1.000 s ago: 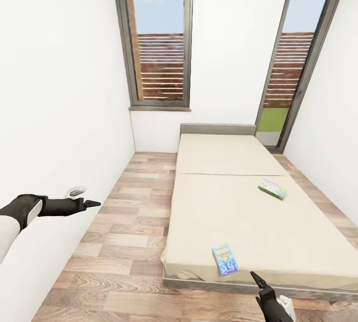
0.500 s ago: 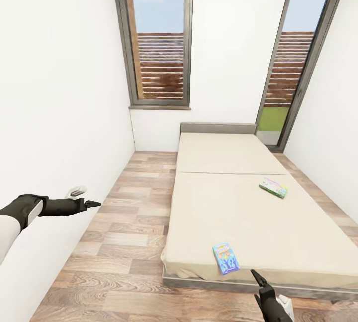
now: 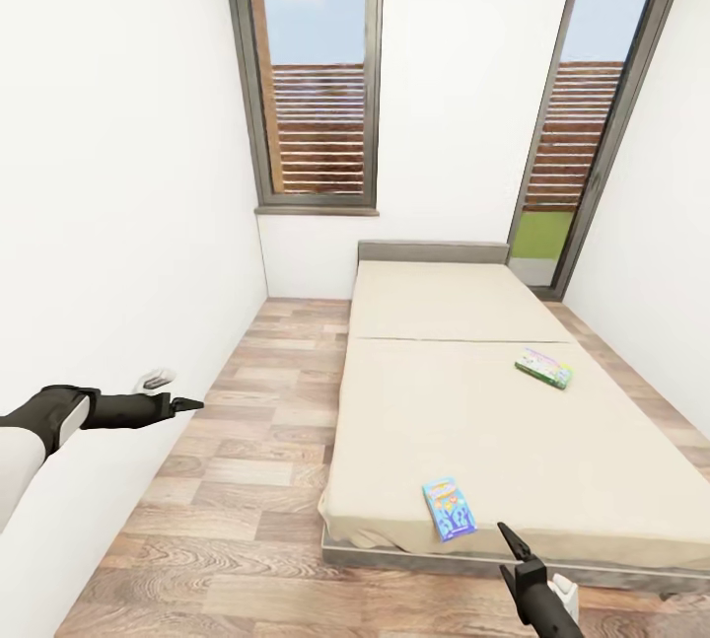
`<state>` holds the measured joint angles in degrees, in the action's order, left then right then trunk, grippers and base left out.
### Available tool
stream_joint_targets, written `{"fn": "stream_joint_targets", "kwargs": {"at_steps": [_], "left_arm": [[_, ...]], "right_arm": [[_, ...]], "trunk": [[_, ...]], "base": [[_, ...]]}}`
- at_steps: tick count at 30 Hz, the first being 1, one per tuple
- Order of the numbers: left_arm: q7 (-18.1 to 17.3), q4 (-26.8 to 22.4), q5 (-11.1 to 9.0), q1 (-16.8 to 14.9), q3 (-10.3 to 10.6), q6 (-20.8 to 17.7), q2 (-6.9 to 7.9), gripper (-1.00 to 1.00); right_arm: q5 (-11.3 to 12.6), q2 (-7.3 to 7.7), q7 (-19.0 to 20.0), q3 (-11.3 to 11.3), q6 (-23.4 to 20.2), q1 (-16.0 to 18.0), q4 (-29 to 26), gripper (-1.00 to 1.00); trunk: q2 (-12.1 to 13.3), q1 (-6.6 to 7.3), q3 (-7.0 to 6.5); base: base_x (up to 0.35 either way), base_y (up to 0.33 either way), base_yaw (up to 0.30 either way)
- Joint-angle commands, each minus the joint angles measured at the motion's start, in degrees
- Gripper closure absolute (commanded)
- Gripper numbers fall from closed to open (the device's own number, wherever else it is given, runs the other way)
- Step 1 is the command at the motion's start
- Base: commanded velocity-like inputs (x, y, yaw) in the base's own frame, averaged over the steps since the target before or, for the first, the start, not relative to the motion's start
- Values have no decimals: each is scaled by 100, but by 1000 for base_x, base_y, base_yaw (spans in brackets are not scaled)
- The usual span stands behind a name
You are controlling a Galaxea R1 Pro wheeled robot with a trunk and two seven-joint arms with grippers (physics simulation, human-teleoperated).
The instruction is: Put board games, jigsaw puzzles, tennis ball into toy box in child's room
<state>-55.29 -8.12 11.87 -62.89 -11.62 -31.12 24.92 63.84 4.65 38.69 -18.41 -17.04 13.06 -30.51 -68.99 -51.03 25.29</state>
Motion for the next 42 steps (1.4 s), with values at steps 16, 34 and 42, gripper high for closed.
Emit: {"fn": "stream_joint_targets", "kwargs": {"at_steps": [16,34,42], "left_arm": [[-17,-5,52,-2,-46,-39,-5,-100],[-15,-5,52,5,-43,-34,-13,-100],[-9,-5,52,5,-44,-34,-13,-100]], "right_arm": [[49,6,16,-30,-55,4,53,-100],[53,10,533,-31,-62,-8,153,-100],[58,16,559,-37,-62,-27,167,-100]], "trunk": [[-647,-352,294],[-1369,-747,617],[-1690,-923,761]], "base": [[0,0,0],[0,0,0],[0,0,0]]}}
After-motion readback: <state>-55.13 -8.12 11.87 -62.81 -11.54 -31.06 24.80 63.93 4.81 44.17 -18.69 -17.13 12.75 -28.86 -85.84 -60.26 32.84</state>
